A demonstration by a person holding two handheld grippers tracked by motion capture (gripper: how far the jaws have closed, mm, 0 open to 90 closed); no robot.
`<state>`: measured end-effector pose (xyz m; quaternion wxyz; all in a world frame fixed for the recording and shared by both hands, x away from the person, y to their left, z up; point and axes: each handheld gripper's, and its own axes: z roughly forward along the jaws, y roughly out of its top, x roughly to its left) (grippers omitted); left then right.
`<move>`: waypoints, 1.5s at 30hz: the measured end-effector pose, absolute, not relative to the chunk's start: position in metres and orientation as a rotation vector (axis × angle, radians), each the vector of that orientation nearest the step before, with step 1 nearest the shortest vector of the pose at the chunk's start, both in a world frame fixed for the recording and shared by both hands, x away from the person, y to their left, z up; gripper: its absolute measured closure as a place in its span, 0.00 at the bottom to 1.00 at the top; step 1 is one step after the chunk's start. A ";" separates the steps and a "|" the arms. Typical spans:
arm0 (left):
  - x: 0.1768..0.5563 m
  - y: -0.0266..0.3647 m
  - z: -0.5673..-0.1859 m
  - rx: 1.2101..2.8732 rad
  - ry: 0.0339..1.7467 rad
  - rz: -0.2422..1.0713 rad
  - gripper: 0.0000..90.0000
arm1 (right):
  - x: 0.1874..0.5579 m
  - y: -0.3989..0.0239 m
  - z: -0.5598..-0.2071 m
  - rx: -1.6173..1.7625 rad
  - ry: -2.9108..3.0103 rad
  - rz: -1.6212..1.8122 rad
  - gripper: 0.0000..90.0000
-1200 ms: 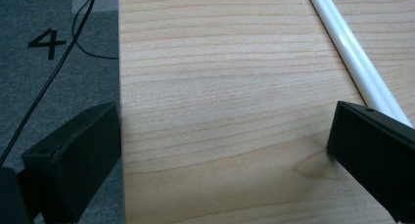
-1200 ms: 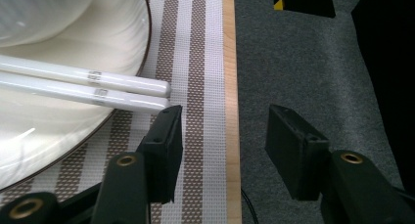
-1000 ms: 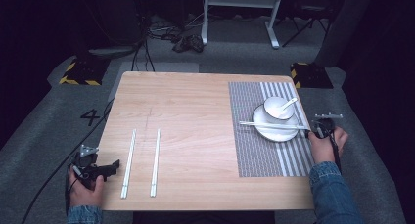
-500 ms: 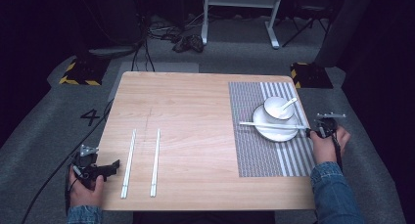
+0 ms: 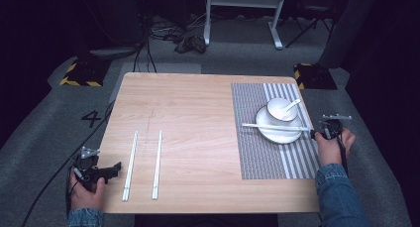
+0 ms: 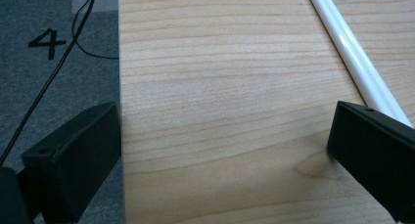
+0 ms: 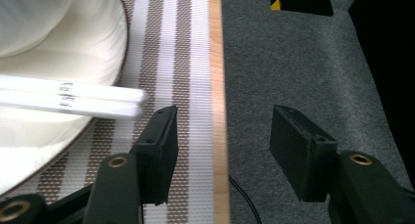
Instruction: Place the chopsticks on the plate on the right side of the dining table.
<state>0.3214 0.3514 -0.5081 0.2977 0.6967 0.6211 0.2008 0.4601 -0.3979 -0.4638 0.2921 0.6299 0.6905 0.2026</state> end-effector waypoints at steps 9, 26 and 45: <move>0.322 0.351 -0.508 1.851 1.649 0.534 0.00 | 0.464 -0.396 -0.464 1.687 1.834 0.528 0.49; 0.322 0.352 -0.508 1.850 1.653 0.529 0.00 | 0.412 -0.356 -0.416 1.394 2.005 0.758 0.44; 0.322 0.352 -0.508 1.854 1.651 0.522 0.00 | 0.348 -0.320 -0.419 1.192 2.239 0.900 0.38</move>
